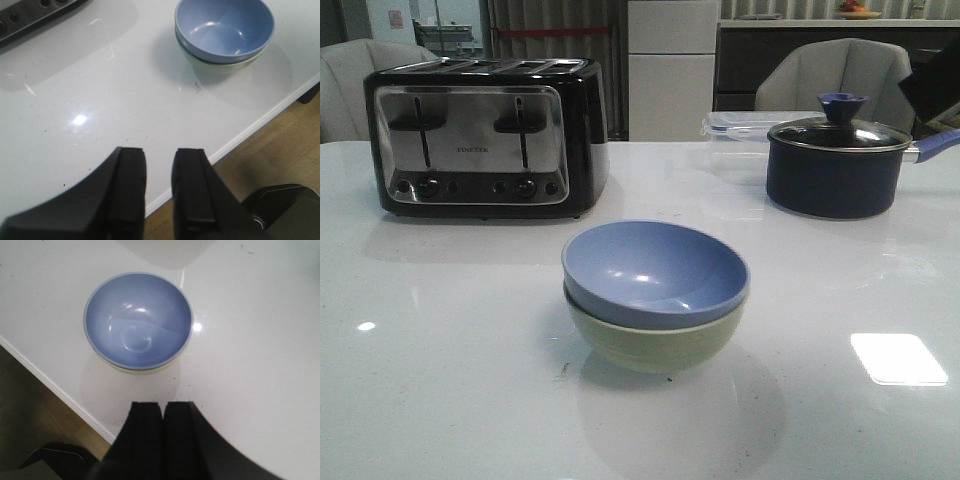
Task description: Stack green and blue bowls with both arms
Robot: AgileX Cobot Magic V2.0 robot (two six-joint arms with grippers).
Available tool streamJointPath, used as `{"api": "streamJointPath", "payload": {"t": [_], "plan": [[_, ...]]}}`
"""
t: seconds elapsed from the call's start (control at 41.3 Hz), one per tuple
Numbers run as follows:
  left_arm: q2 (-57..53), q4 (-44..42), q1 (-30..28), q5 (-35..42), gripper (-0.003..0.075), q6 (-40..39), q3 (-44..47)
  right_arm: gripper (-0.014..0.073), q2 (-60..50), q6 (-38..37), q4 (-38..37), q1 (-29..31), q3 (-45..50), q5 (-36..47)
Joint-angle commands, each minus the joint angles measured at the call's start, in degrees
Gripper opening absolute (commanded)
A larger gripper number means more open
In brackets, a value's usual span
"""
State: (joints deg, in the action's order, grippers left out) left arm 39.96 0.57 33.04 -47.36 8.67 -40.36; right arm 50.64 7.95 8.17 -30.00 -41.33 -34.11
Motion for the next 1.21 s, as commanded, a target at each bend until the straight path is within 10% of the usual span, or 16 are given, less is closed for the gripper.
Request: {"api": "streamJointPath", "payload": {"t": [0.0, 0.678, 1.186], "plan": [[0.0, 0.2, 0.3, 4.1, 0.0133, -0.2, -1.6, 0.0059, -0.3, 0.6, -0.1, -0.2, -1.7, 3.5], [-2.5, 0.2, -0.4, 4.2, 0.0093, -0.2, -1.0, 0.0057, -0.3, 0.6, -0.1, -0.2, -1.7, 3.5], [-32.1, -3.9, -25.2, 30.8, 0.0093, -0.1, 24.2, 0.0057, -0.3, 0.6, -0.1, -0.2, -1.7, 3.5]]}}
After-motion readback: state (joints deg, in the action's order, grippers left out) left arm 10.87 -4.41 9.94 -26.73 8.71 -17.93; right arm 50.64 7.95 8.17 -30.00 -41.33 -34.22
